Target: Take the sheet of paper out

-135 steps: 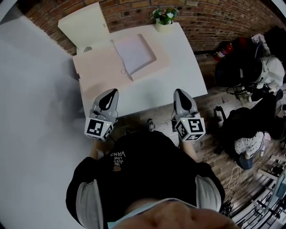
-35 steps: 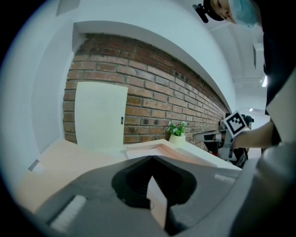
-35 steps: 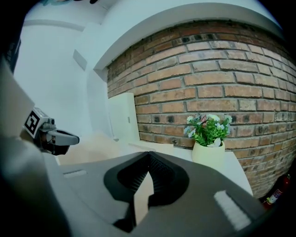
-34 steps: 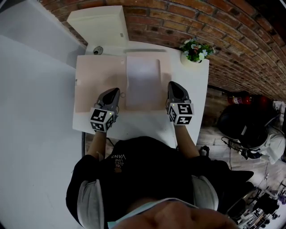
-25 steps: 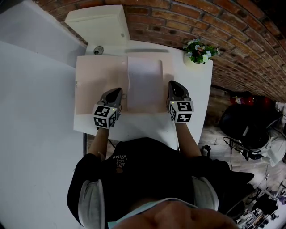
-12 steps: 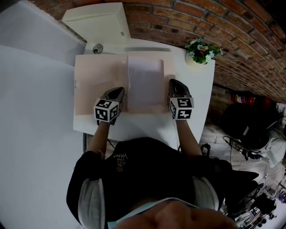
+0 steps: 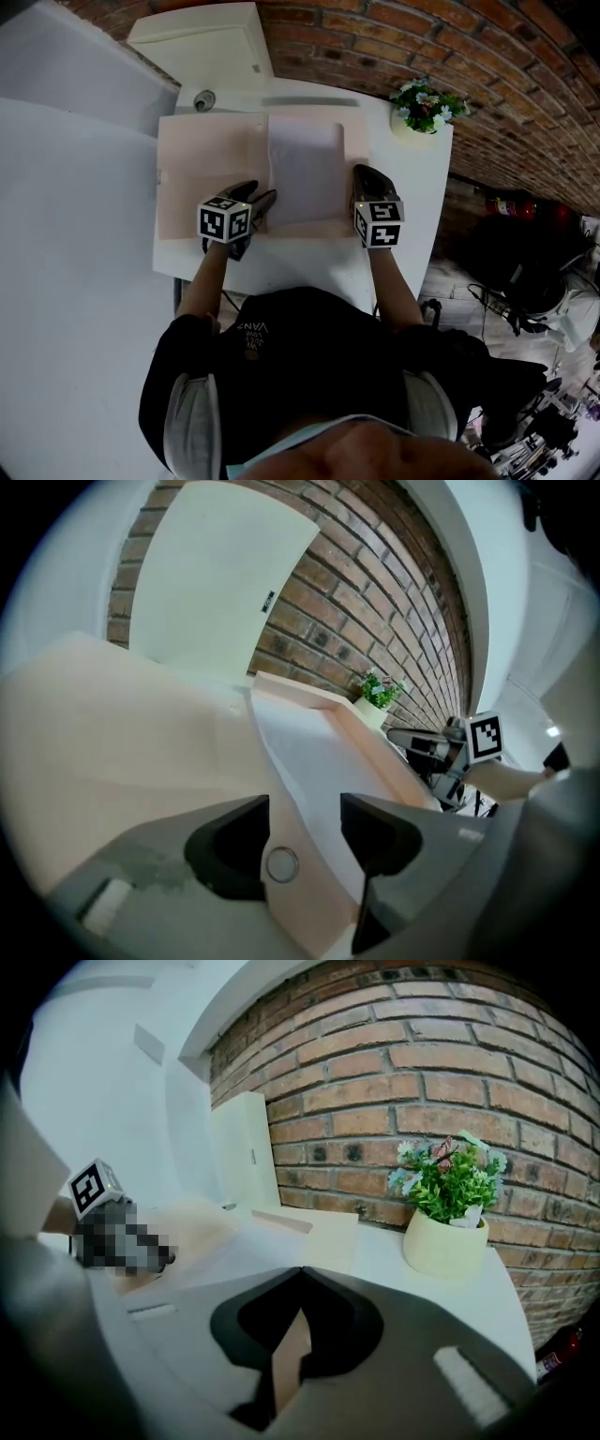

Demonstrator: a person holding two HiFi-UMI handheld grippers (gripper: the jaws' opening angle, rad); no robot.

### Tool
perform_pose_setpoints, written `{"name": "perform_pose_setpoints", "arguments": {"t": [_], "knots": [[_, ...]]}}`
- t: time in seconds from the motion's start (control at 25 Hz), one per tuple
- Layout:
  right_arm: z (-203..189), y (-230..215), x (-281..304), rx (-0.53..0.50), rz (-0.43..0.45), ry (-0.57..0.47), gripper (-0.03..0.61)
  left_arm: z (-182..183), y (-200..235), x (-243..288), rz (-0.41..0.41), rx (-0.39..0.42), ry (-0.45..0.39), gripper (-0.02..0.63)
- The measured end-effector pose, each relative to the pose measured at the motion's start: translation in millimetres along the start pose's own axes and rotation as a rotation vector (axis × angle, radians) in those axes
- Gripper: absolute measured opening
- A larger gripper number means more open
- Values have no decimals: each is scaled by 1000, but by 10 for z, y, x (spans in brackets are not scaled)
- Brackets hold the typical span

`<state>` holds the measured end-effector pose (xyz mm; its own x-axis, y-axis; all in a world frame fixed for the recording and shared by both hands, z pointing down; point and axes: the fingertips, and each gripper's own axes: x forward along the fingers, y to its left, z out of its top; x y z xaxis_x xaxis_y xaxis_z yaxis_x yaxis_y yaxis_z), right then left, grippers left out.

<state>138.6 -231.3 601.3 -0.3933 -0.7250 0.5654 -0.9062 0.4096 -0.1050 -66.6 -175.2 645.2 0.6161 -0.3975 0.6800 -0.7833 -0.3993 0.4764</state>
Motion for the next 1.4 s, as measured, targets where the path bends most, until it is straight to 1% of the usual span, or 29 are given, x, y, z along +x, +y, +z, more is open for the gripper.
{"name": "perform_pose_setpoints", "arguments": {"t": [0.12, 0.32, 0.56, 0.76, 0.88, 1.0, 1.08, 1.12, 1.2, 1.32, 1.4], "knots": [[-10, -11, 0, 3, 1, 4, -2, -16, -20, 35, -7, -7, 28, 230], [-29, -7, 11, 6, 4, 11, -2, -110, -50, 115, -21, 7, 131, 230], [-27, -5, 13, 11, 7, 13, -2, -91, -102, 166, -28, 19, 218, 229], [-30, -3, 20, 16, 13, 12, -2, -100, -97, 188, -30, 7, 255, 227], [-33, -6, 20, 18, 15, 9, -2, -94, -123, 206, -37, 22, 277, 223], [-36, -3, 14, 21, 15, 8, -2, -104, -153, 235, -51, 5, 294, 214], [-28, -3, 9, 25, 14, 4, -2, -121, -160, 249, -60, -20, 302, 192], [-22, -4, 7, 27, 15, 1, -2, -125, -161, 252, -61, -31, 302, 167], [-18, -10, 2, 31, 15, -3, -2, -127, -163, 258, -57, -40, 301, 92], [-21, -20, 2, 32, 16, -5, -2, -134, -171, 276, -56, -49, 301, 67], [-19, -17, 5, 30, 17, -5, -2, -120, -159, 265, -51, -49, 292, 10]]}}
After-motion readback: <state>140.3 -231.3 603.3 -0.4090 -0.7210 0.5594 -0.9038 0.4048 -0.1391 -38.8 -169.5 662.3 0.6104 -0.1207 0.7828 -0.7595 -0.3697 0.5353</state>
